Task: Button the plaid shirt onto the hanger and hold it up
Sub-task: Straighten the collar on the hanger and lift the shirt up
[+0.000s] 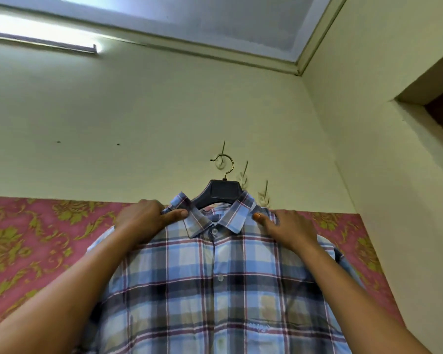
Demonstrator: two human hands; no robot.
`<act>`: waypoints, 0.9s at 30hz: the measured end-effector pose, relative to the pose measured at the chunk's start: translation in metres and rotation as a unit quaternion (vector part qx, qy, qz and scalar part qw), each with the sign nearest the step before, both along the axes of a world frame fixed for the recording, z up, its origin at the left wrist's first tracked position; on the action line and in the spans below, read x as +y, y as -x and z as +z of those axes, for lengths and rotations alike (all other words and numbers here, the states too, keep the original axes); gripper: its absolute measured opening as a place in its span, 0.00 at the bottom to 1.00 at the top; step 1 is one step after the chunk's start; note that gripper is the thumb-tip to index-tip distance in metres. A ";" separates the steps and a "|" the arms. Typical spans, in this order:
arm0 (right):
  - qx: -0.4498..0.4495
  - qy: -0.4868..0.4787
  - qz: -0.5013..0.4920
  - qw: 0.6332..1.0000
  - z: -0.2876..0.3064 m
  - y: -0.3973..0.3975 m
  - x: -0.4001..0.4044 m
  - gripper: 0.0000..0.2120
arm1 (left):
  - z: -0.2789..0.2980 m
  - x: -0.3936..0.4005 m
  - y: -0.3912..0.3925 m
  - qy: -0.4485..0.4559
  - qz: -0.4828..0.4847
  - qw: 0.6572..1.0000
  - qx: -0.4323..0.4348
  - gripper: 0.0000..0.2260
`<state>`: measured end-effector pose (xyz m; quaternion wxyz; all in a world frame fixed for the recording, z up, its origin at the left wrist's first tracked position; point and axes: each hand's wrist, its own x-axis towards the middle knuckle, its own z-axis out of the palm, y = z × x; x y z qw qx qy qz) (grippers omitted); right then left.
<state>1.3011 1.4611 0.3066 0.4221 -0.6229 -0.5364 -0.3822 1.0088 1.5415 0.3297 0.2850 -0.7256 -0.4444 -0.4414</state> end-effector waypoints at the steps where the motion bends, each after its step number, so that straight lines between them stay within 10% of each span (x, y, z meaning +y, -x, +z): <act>1: -0.006 0.003 -0.003 1.000 0.007 -0.004 0.009 0.28 | 0.008 0.005 -0.003 0.000 0.007 1.000 0.000 0.33; 14: 0.014 -0.016 -0.041 0.999 0.114 -0.021 0.065 0.30 | 0.135 0.055 -0.029 -0.033 0.046 0.998 0.025 0.39; 27: 0.060 0.138 0.076 0.986 0.139 -0.015 0.065 0.35 | 0.140 0.060 -0.015 0.144 -0.028 0.989 -0.010 0.36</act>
